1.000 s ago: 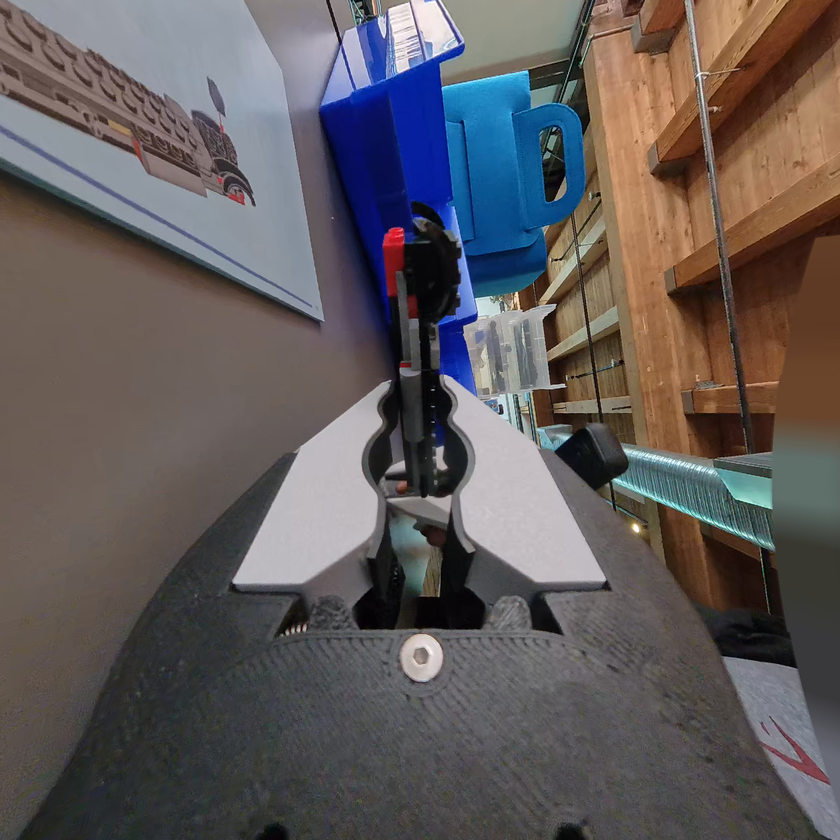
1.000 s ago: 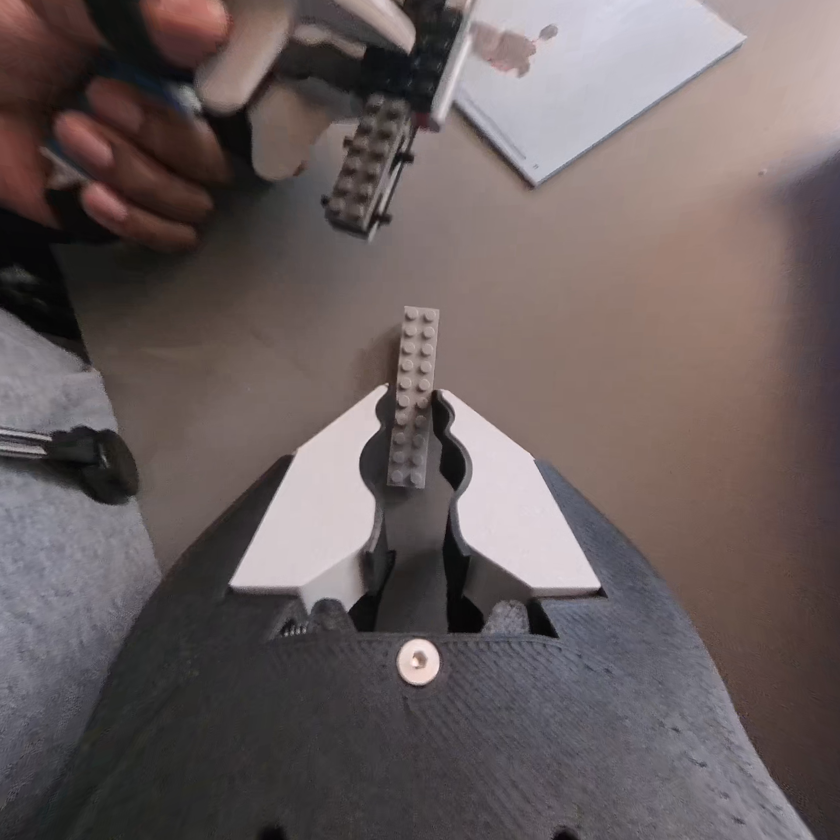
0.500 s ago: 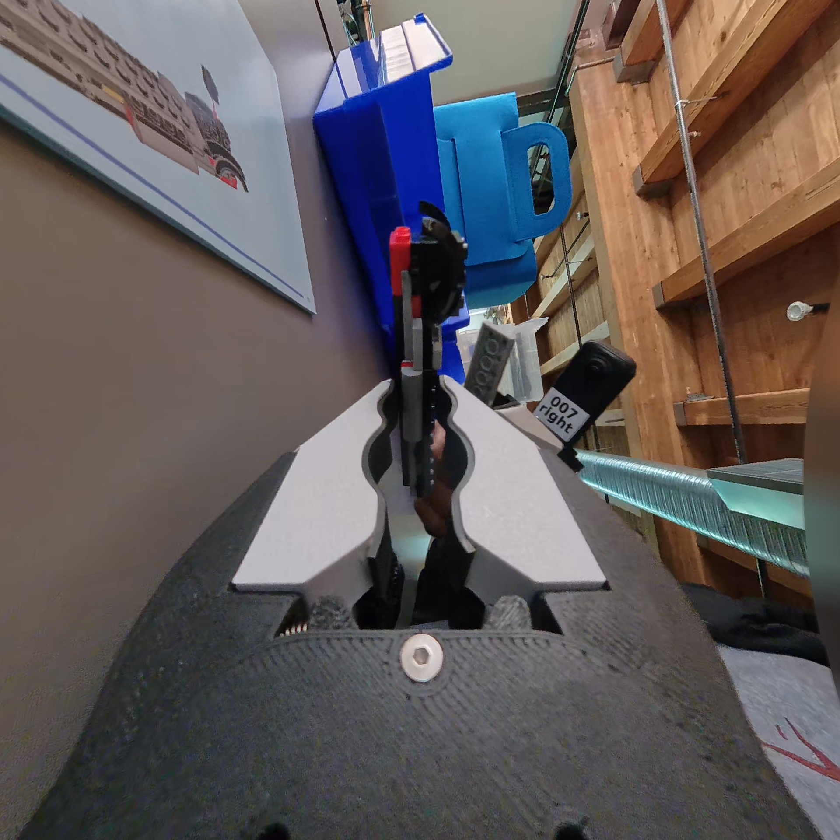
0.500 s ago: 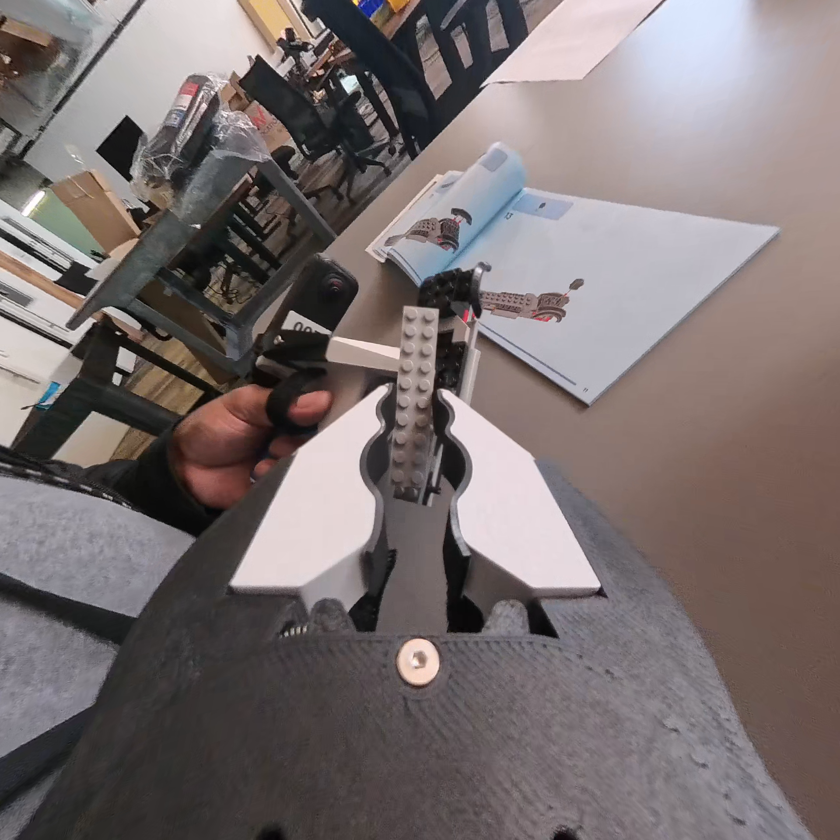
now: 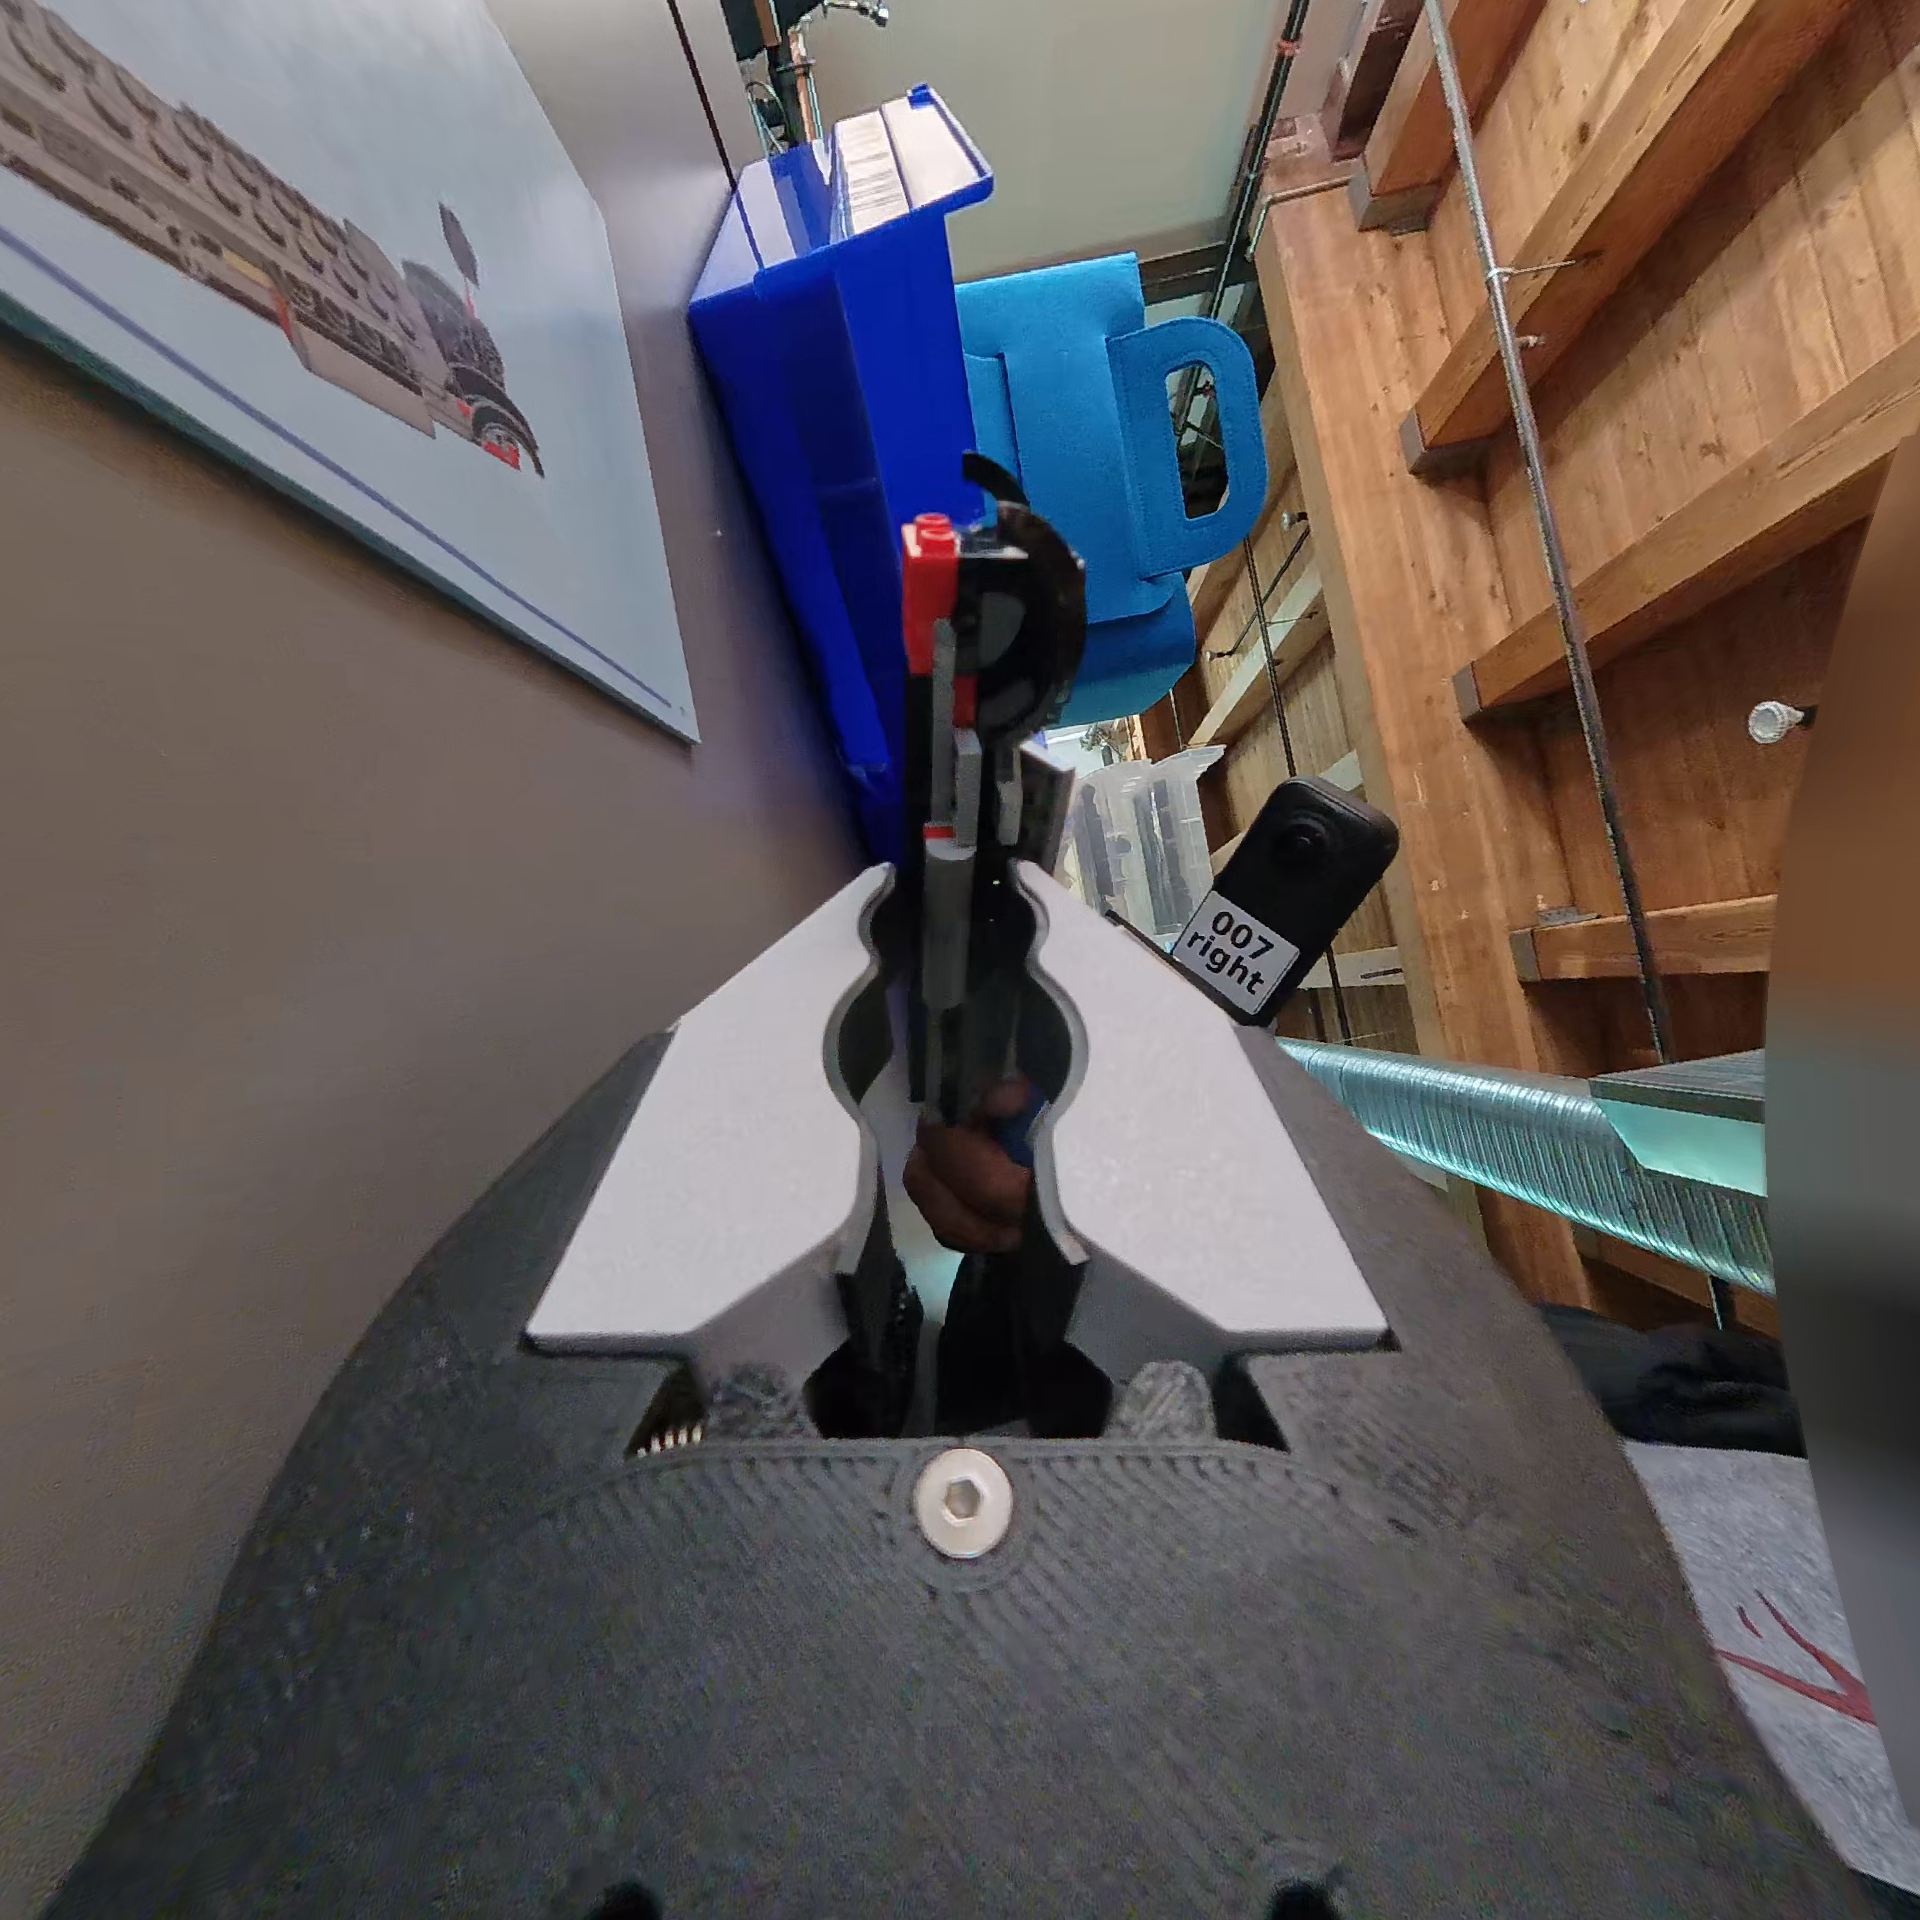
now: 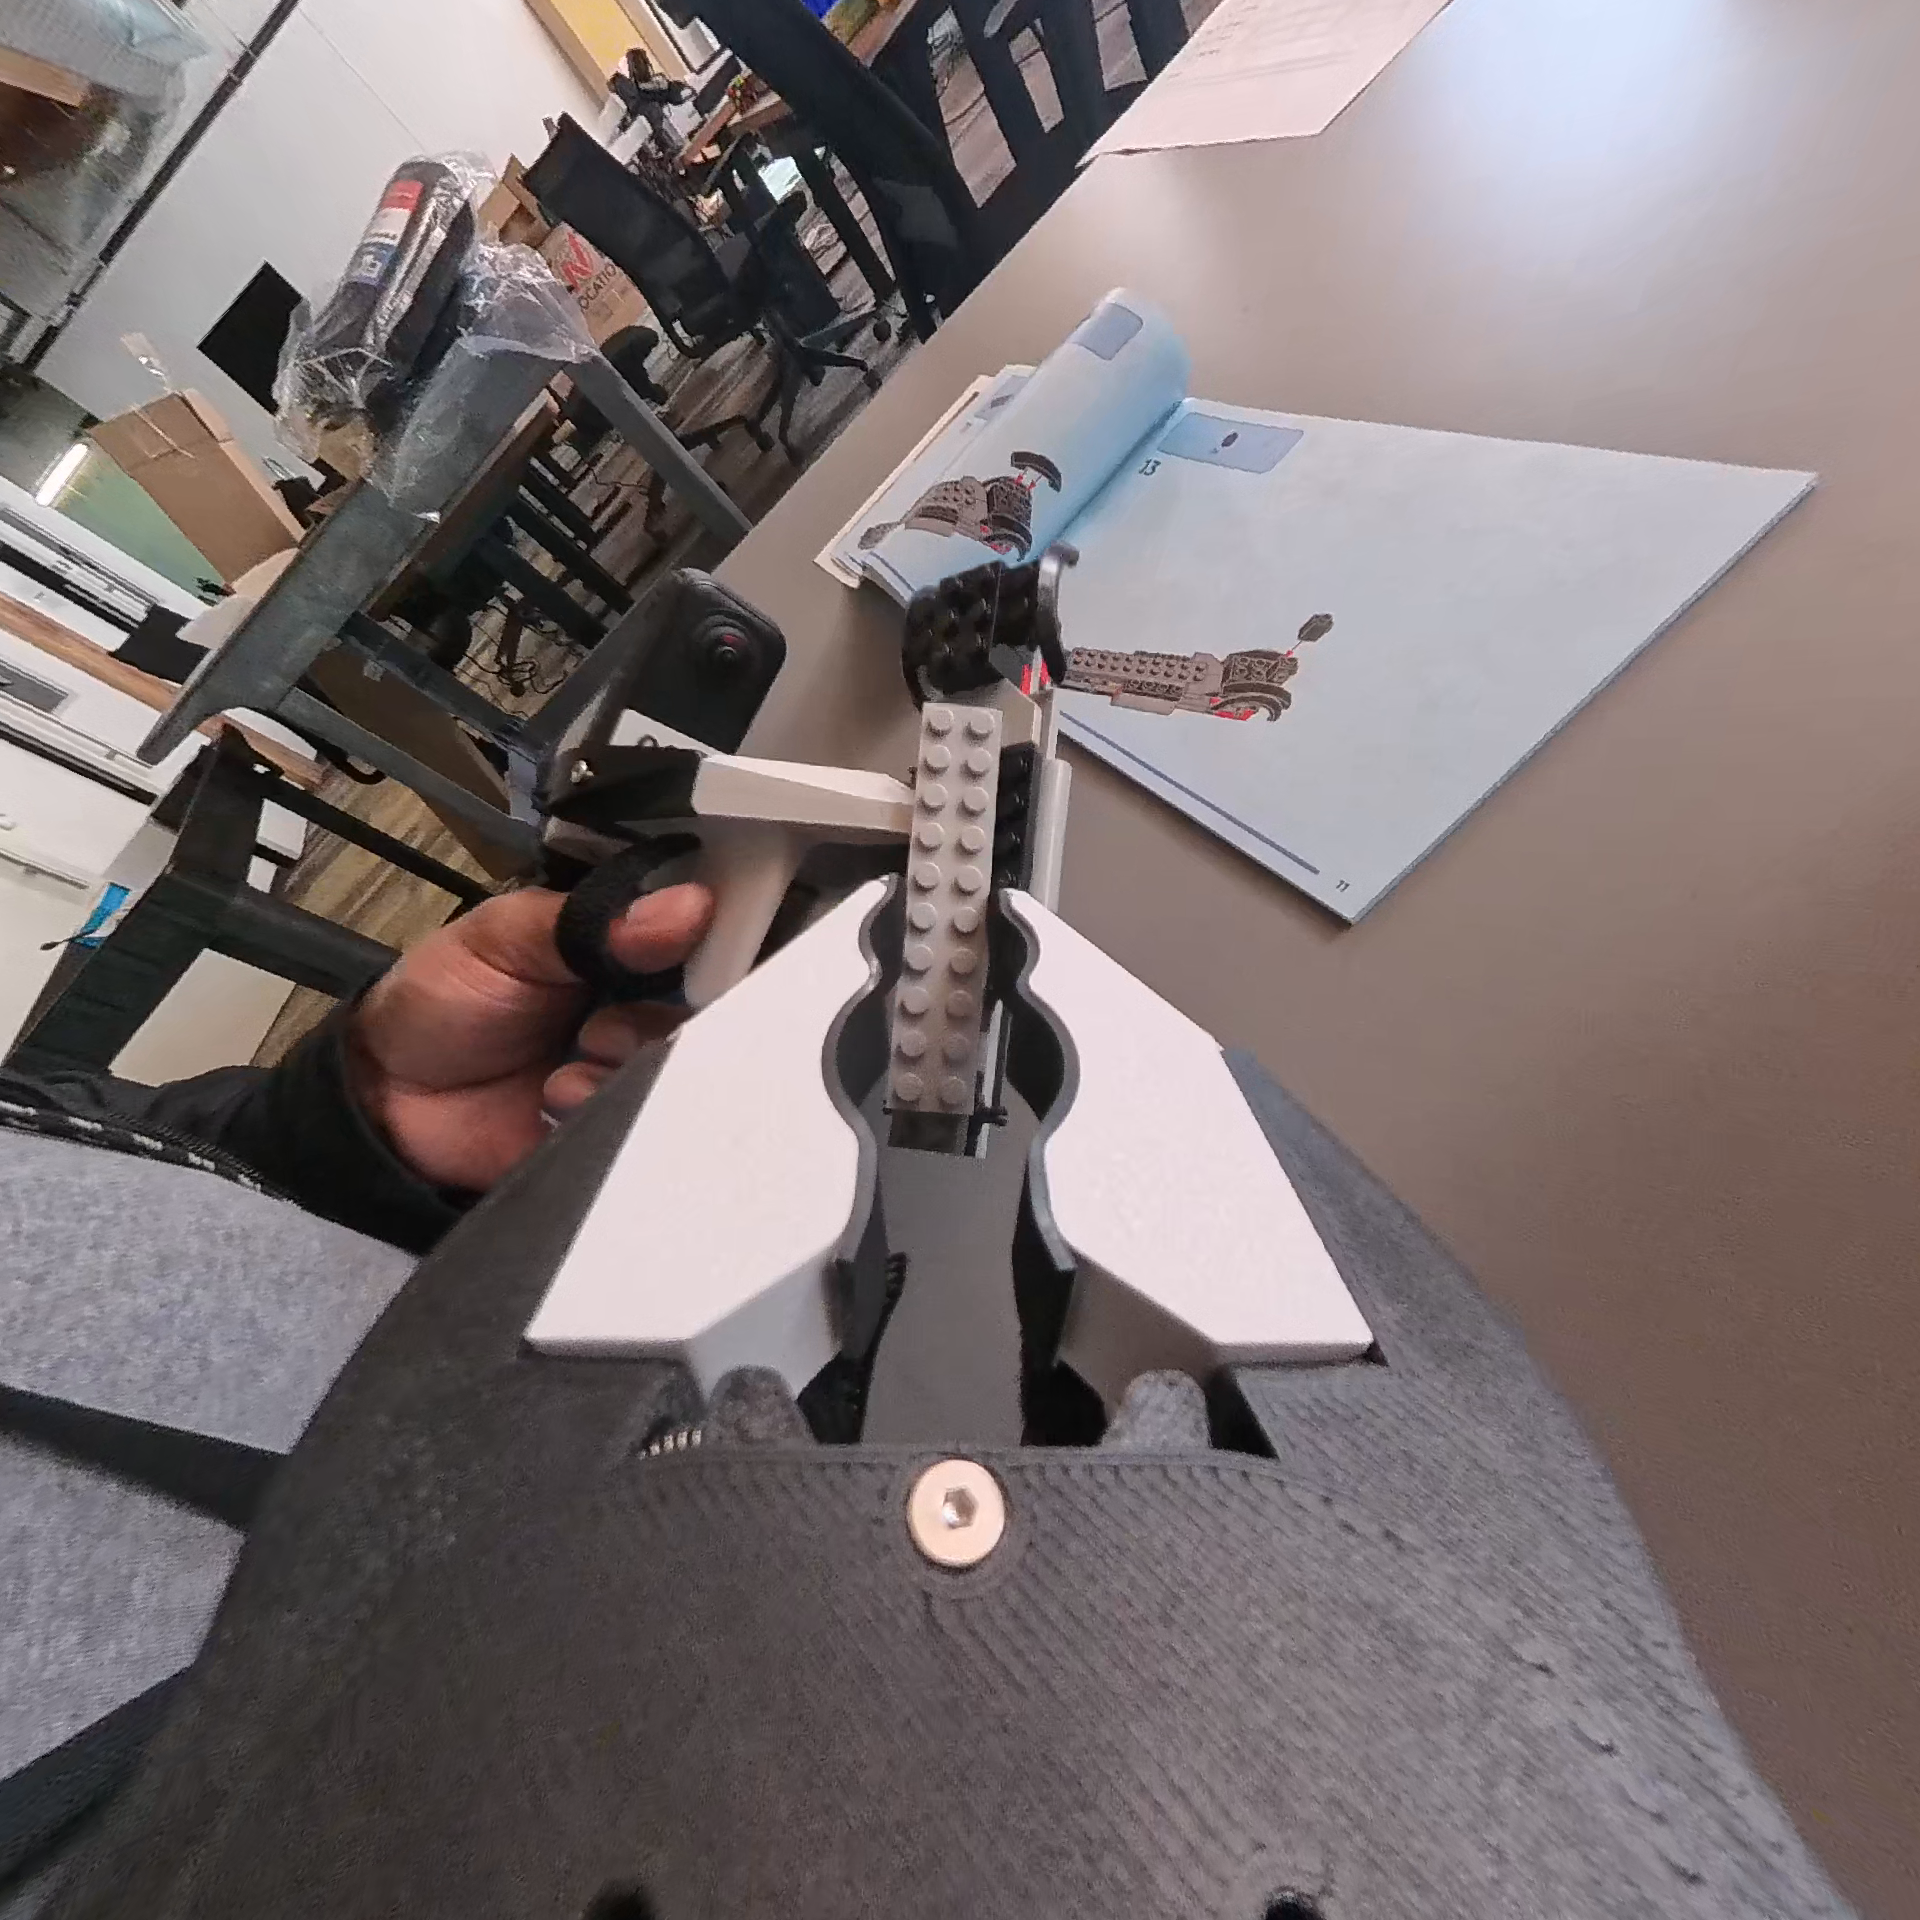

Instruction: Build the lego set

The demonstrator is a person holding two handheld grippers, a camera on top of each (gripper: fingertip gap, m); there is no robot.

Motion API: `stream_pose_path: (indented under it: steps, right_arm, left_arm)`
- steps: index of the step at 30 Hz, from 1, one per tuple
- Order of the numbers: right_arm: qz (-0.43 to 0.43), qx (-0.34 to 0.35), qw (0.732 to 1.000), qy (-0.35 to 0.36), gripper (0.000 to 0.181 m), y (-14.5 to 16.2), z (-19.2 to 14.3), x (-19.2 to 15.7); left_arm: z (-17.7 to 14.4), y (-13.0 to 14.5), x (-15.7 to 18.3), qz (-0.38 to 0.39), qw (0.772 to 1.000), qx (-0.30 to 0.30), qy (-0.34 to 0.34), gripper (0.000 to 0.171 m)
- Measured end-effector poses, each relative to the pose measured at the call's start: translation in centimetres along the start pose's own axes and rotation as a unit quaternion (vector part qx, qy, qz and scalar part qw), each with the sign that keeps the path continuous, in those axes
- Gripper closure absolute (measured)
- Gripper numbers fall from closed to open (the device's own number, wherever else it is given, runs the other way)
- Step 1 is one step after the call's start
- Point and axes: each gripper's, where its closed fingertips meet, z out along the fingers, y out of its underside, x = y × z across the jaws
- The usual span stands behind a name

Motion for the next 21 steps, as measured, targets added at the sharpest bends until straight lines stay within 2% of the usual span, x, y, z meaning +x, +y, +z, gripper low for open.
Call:
stream_pose_path:
  steps: [6,9,11,16,21]
  right_arm:
    - [-0.013,0.008,1.000,0.004,0.164,-0.5,-0.2,-0.1]
    - [-0.017,0.005,1.000,0.009,0.164,-0.4,-0.3,0.1]
    - [-0.015,0.010,1.000,0.003,0.164,-0.5,-0.3,0.0]
    - [-0.030,0.000,0.999,0.015,0.164,-0.2,0.0,0.1]
    - [-0.030,-0.005,0.999,0.017,0.164,0.1,0.4,0.0]
  left_arm:
    - [0.0,-0.1,0.8,0.002,1.000,-0.002,0.026,0.151]
    - [-0.2,-0.4,1.9,0.010,0.998,0.002,0.062,0.141]
    - [-0.3,-0.5,2.1,0.012,0.998,0.003,0.069,0.141]
    - [-0.3,-0.7,2.0,0.010,0.998,0.005,0.068,0.140]
    - [-0.2,-0.7,1.3,0.038,0.999,0.011,0.034,0.137]
